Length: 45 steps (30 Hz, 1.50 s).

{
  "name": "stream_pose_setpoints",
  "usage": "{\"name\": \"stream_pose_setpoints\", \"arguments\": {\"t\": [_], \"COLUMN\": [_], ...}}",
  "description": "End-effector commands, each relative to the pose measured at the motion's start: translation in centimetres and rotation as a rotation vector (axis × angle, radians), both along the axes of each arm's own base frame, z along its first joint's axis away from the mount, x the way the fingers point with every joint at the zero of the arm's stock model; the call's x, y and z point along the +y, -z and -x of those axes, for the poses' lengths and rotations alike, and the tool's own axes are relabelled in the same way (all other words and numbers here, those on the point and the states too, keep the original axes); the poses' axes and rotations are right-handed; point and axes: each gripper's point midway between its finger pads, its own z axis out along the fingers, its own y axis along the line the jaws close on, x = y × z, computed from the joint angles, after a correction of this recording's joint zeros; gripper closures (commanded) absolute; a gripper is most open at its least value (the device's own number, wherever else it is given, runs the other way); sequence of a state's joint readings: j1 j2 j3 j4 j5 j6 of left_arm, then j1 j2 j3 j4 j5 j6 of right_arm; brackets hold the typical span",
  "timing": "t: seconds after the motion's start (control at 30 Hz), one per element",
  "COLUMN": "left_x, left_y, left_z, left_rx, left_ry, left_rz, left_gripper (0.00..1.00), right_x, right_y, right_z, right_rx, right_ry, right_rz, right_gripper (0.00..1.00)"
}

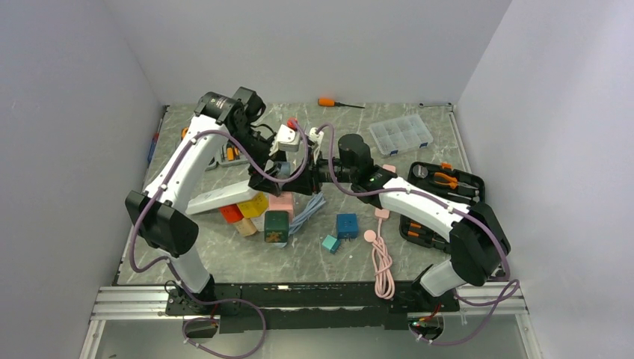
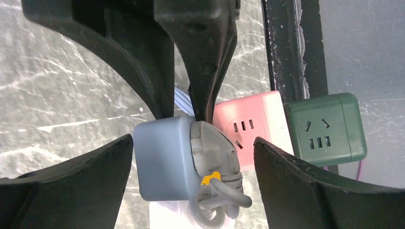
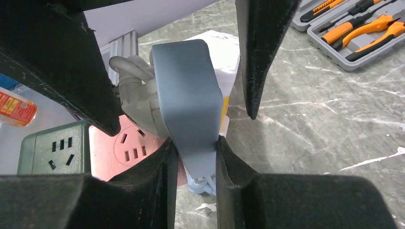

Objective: Pull the plug off the socket
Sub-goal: Remove the plug from the socket.

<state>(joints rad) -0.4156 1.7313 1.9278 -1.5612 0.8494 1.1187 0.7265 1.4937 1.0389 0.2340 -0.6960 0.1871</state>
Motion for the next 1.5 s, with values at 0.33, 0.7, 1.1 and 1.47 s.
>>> {"name": "stream_pose_setpoints", "arguments": {"t": [0.33,0.7,1.1,1.47], "left_x": [3.4,1.5,1.0,-0.3], "left_y": [-2.6,-0.5,-0.3,-1.0], "left_z": [-0.8,0.2,0.3,2.1], "left_rx": [-0.173,-0.122,-0.155,-0.082], "left_ry": [-0.072,-0.008,-0.016,0.079], "left_rz": [-0.001,0.028,0.026,0.091], "left_gripper": [0.01,0.43,0.93,1.00], "right_x": [-0.6,-0.8,-0.7,-1.1], "right_y": [-4.9,-6.1,-6.5,-4.1], "right_z": [-0.4,-0.5,-0.8,-1.8], "right_rx": [-0.132,-0.152,-0.153,-0.120], "right_ry": [0.025,0.034,0.041,0.089], "right_rz": [-0.062,-0.070,-0.076,-0.035], "right_gripper": [1.00,1.00,1.00,1.00]}}
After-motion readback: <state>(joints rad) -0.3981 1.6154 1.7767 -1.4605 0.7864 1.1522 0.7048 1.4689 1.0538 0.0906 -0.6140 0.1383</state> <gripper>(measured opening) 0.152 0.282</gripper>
